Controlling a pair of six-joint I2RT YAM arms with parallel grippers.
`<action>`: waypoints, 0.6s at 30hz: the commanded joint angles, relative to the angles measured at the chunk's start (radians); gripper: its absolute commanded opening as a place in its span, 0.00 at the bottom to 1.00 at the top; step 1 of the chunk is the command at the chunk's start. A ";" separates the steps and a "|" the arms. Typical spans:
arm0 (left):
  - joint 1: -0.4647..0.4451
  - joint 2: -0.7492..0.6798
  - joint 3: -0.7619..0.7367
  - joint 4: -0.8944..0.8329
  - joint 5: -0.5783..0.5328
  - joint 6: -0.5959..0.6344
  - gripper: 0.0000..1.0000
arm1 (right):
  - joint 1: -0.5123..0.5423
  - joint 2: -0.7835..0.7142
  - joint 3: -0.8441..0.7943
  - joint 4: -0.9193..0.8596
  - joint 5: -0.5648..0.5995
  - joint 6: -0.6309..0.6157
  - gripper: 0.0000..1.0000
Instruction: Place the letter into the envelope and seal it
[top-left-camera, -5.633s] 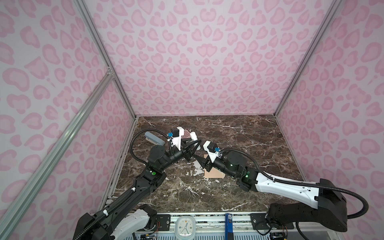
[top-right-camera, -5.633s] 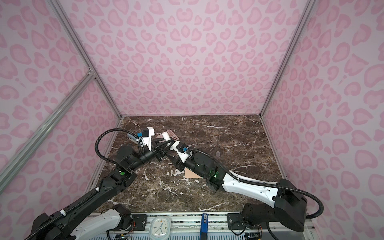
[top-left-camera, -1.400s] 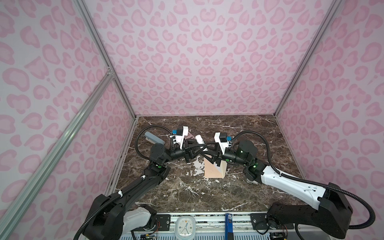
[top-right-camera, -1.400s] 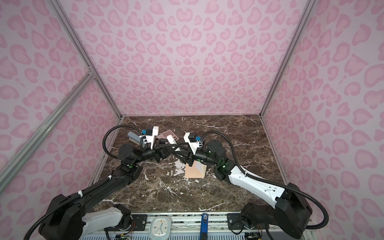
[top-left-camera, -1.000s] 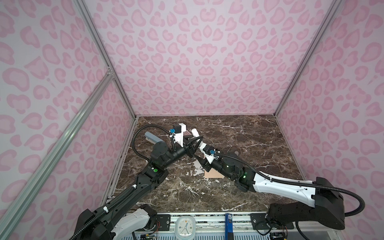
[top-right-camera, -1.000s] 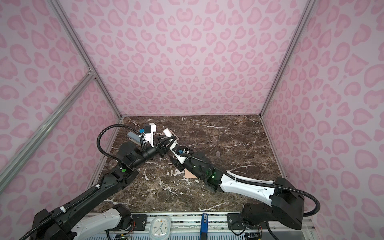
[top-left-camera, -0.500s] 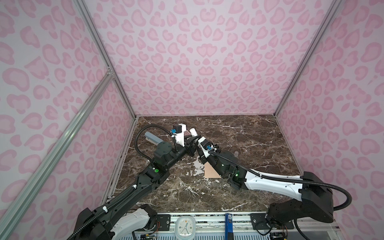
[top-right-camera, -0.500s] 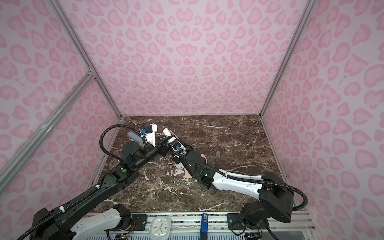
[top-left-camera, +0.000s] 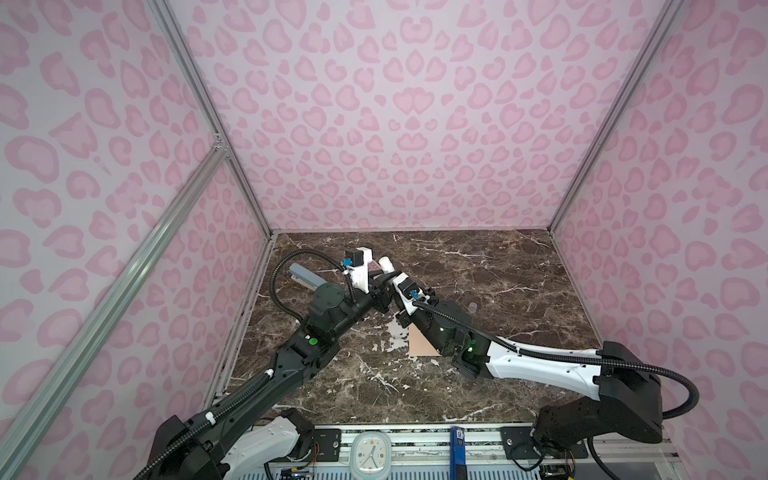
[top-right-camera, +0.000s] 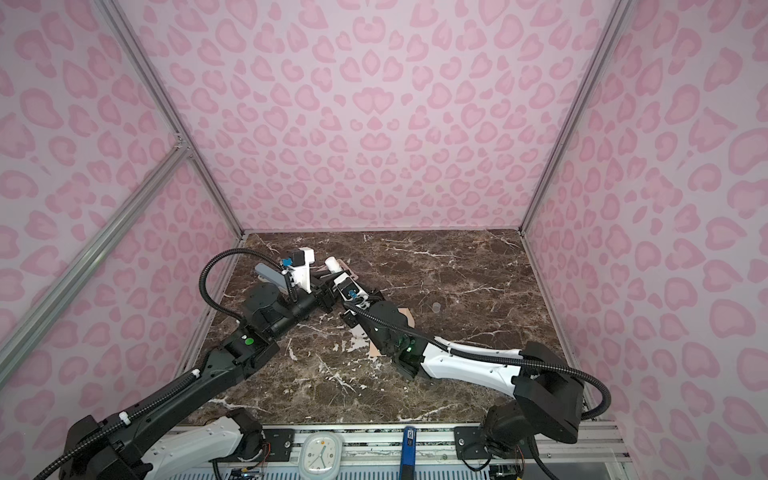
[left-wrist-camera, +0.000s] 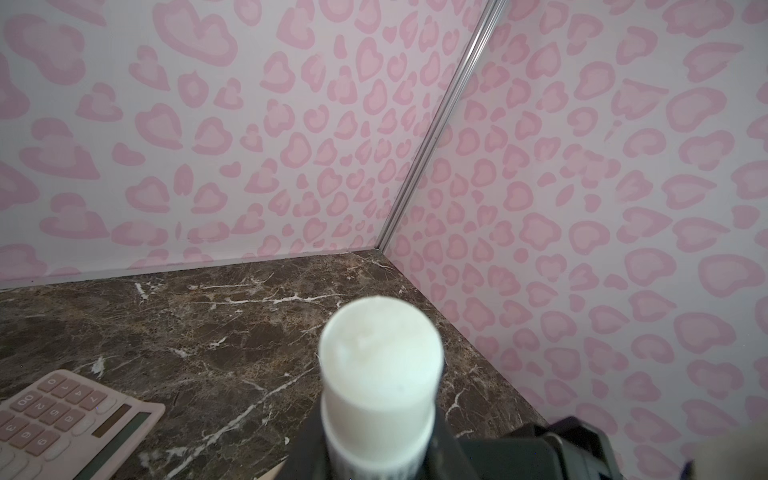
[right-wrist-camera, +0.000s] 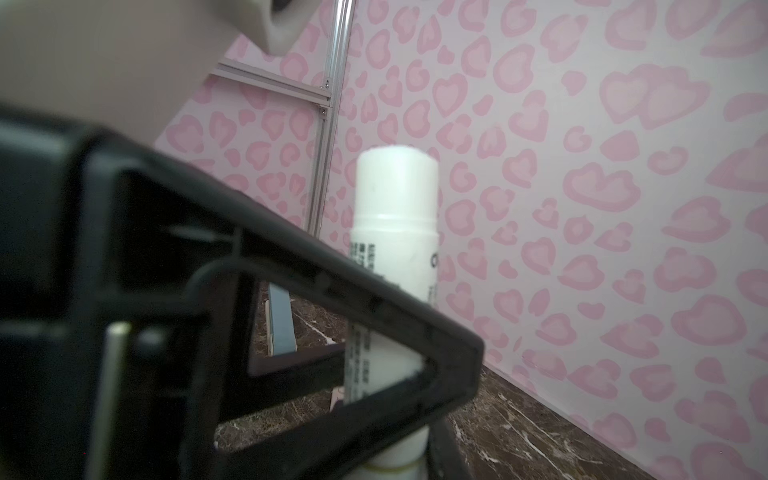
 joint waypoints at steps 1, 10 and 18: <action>-0.001 0.001 0.023 -0.010 0.021 0.019 0.04 | 0.000 -0.002 0.005 -0.019 -0.009 0.008 0.06; 0.037 0.001 0.067 -0.061 0.252 0.099 0.04 | -0.043 -0.091 -0.019 -0.078 -0.435 0.088 0.00; 0.114 0.010 0.039 0.039 0.610 0.073 0.04 | -0.105 -0.177 -0.026 -0.153 -0.836 0.220 0.00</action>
